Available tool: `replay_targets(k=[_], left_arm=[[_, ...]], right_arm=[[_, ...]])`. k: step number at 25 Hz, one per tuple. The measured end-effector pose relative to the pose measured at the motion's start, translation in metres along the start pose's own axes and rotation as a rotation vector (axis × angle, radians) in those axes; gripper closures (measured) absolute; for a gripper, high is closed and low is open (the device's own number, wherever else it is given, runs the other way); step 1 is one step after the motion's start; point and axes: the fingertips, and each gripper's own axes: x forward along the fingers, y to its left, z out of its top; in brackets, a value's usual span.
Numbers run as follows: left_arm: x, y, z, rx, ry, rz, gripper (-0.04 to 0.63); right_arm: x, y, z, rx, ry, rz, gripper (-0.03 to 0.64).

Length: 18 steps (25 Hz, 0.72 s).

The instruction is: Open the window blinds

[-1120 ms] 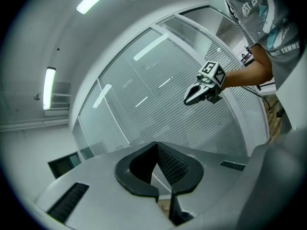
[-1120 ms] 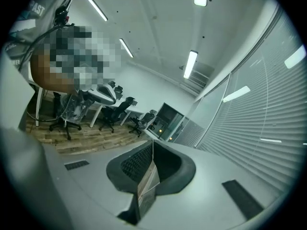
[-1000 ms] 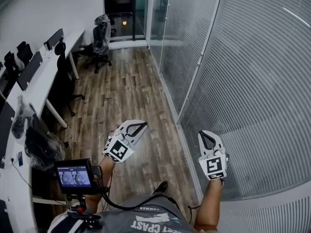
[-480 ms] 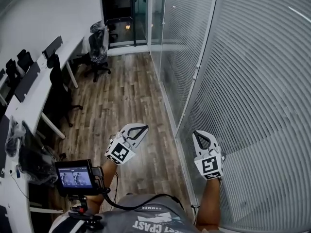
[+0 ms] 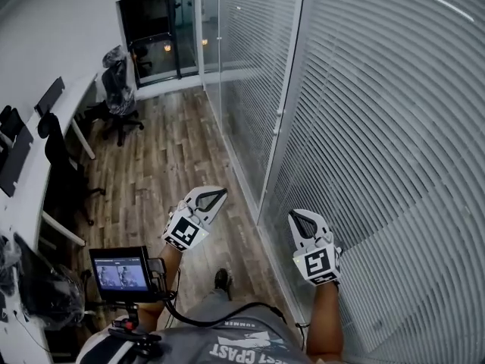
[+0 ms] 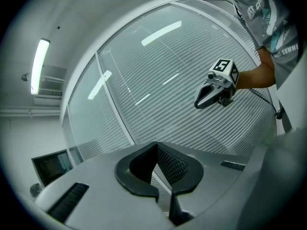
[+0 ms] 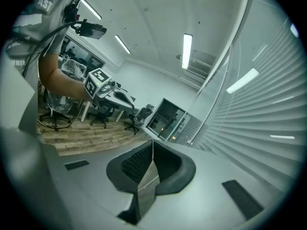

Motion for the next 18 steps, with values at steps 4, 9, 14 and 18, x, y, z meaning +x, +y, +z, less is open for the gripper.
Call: replay_targets(k=[4,9,14,18], left_arm=[[0.056,0.037,-0.029,0.007,-0.036,-0.046,0.594],[0.131,0.091,-0.060,-0.014,-0.074,-0.124,0.594],[0.203,0.139,-0.080,0.003,-0.109,-0.199,0.592],[0.268,0.153,-0.100,-0.022,-0.113,-0.256,0.578]], right_arm=[[0.044,-0.025,-0.014,0.011,0.032,-0.043,0.611],[0.105,-0.061,-0.018,0.036,0.074,-0.090,0.611],[0.150,-0.085,-0.023,0.071,0.113,-0.127,0.611],[0.172,-0.105,-0.045,0.096,0.172,-0.137,0.612]])
